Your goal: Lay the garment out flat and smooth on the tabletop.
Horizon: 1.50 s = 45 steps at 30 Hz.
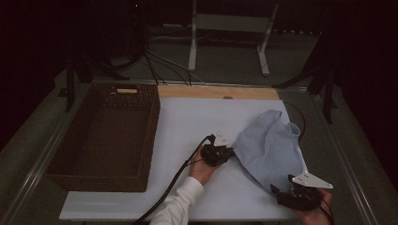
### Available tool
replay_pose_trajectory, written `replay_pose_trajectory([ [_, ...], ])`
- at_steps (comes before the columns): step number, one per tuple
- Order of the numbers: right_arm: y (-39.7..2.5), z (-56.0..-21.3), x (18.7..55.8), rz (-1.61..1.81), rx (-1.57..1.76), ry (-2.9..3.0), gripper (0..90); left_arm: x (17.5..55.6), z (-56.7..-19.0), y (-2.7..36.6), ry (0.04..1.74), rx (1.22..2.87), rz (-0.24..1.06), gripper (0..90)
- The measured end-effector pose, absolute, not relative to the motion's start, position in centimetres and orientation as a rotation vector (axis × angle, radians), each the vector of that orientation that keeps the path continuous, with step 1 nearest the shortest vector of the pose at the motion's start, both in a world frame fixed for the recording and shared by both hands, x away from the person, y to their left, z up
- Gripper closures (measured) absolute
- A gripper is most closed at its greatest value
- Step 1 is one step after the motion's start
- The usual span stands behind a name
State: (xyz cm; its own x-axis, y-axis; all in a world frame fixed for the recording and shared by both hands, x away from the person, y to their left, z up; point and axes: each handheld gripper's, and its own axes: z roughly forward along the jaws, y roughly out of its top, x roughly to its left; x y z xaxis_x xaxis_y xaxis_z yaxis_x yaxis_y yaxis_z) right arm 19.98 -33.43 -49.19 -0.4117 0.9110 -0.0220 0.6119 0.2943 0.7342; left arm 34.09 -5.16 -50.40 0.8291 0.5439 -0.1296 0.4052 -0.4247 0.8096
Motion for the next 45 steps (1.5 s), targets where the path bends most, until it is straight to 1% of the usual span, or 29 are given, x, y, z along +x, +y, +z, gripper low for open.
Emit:
replay_pose_trajectory([
  [1,-33.4,-49.2,20.0,0.915,1.358,2.127,21.7,34.1,-50.3,-5.2,0.695,2.073,0.187,88.6],
  [5,-33.5,-49.1,20.0,0.918,1.357,2.122,21.5,34.0,-49.9,-4.9,0.698,2.067,0.199,89.5],
  [26,-33.1,-49.1,19.9,0.920,1.335,2.132,20.8,34.1,-47.6,-2.4,0.741,2.009,0.280,89.9],
  [33,-32.5,-49.1,19.9,0.920,1.326,2.136,16.0,34.1,-47.1,-1.6,0.751,2.003,0.299,89.9],
  [45,-30.6,-49.2,19.6,0.931,1.254,2.196,15.5,34.1,-46.6,-0.3,0.777,1.986,0.315,90.0],
])
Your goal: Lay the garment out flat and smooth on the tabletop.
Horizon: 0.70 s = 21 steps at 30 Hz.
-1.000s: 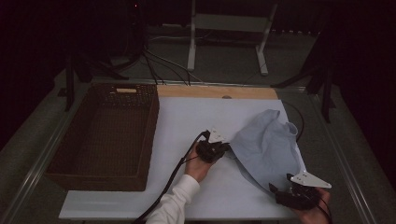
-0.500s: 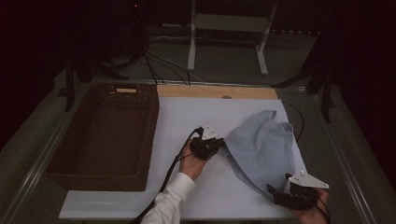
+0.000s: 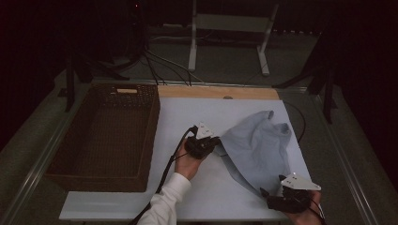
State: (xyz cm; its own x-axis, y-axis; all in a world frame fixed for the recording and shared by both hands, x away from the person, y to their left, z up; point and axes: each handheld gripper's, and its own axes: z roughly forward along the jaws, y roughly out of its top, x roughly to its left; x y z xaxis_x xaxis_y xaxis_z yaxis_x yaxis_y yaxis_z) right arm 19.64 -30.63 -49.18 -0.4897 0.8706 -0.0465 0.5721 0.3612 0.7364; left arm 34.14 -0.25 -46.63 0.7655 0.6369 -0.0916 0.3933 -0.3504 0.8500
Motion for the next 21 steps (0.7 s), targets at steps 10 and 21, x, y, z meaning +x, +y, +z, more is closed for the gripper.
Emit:
replay_pose_trajectory([
  [10,-29.8,-49.5,19.6,0.909,1.217,2.249,15.5,33.9,-45.9,0.5,0.791,1.949,0.334,90.0],
  [21,-28.5,-49.9,19.5,0.895,1.161,2.321,15.4,34.1,-45.7,1.5,0.831,1.901,0.366,90.0],
])
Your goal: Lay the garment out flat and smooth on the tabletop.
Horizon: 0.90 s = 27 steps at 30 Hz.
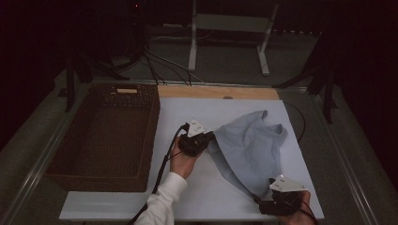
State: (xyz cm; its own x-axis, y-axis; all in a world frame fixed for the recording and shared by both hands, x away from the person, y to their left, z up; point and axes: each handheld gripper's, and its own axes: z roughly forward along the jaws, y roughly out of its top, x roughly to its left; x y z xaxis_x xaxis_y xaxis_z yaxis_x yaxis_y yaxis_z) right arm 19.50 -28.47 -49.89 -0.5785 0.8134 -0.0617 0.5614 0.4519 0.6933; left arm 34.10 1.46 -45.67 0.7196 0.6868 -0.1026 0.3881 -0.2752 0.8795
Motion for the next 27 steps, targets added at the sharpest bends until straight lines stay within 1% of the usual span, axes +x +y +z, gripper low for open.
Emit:
replay_pose_trajectory([
  [4,-27.8,-50.2,19.5,0.875,1.133,2.363,15.2,34.1,-45.7,1.3,0.833,1.894,0.362,90.0],
  [5,-27.6,-50.3,19.5,0.856,1.116,2.371,17.7,34.1,-45.8,1.3,0.833,1.896,0.365,90.0],
  [6,-27.6,-50.4,19.5,0.833,1.107,2.375,23.3,34.0,-45.8,1.2,0.833,1.900,0.368,90.0],
  [7,-27.6,-50.4,19.5,0.833,1.107,2.375,23.3,34.0,-45.8,1.2,0.833,1.900,0.368,89.9],
  [8,-27.9,-50.6,19.6,0.780,1.117,2.372,39.6,34.0,-45.9,1.1,0.828,1.916,0.371,89.8],
  [9,-28.0,-50.6,19.7,0.785,1.119,2.379,43.7,34.0,-46.0,1.1,0.826,1.920,0.372,89.8],
  [13,-28.6,-50.3,19.6,0.828,1.124,2.389,70.1,34.0,-46.3,1.1,0.832,1.927,0.369,89.3],
  [15,-28.7,-50.0,19.5,0.841,1.114,2.366,77.9,34.1,-46.6,1.1,0.840,1.927,0.367,89.1],
  [18,-29.0,-49.6,19.5,0.855,1.123,2.333,81.7,34.1,-47.0,1.0,0.845,1.937,0.367,88.3],
  [20,-29.2,-49.3,19.5,0.873,1.135,2.304,82.7,34.1,-47.2,0.9,0.846,1.947,0.366,85.1],
  [22,-29.6,-49.1,19.5,0.893,1.157,2.272,83.1,34.1,-47.4,0.8,0.855,1.949,0.368,83.9],
  [27,-30.7,-48.5,19.5,0.956,1.210,2.193,83.5,34.3,-48.0,0.7,0.885,1.968,0.381,74.1],
])
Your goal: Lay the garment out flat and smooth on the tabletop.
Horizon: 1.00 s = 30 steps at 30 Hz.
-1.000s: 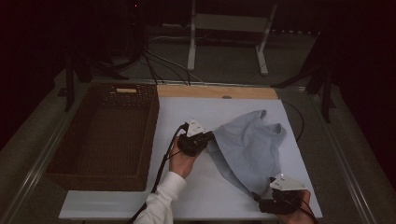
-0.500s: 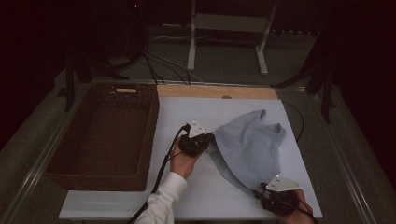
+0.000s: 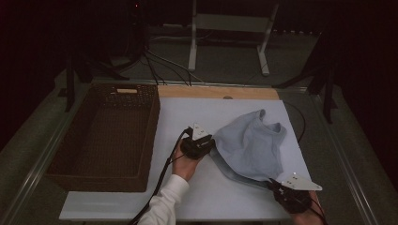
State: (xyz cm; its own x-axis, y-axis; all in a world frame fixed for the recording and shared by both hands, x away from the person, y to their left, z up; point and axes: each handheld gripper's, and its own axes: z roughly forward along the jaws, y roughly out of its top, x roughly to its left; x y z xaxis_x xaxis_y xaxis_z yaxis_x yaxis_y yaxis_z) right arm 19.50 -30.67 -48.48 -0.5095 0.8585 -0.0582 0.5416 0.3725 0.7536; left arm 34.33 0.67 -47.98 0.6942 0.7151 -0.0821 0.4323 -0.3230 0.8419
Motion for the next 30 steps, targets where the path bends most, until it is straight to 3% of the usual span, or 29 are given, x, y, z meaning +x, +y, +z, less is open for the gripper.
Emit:
replay_pose_trajectory([
  [15,-33.6,-47.2,19.1,1.003,1.321,1.956,83.9,34.8,-49.3,1.0,0.948,1.983,0.367,70.5],
  [20,-34.3,-47.0,19.1,1.005,1.365,1.903,83.9,34.8,-49.5,0.8,0.917,1.994,0.307,86.9],
  [24,-34.2,-47.1,19.2,0.995,1.362,1.923,83.4,34.6,-49.1,0.9,0.902,1.981,0.304,88.6],
  [27,-34.0,-47.4,19.2,1.003,1.344,1.968,79.4,34.4,-48.8,1.1,0.888,1.981,0.305,88.8],
  [30,-33.6,-47.6,19.3,1.005,1.326,2.005,67.6,34.1,-48.6,1.1,0.875,1.984,0.307,88.7],
])
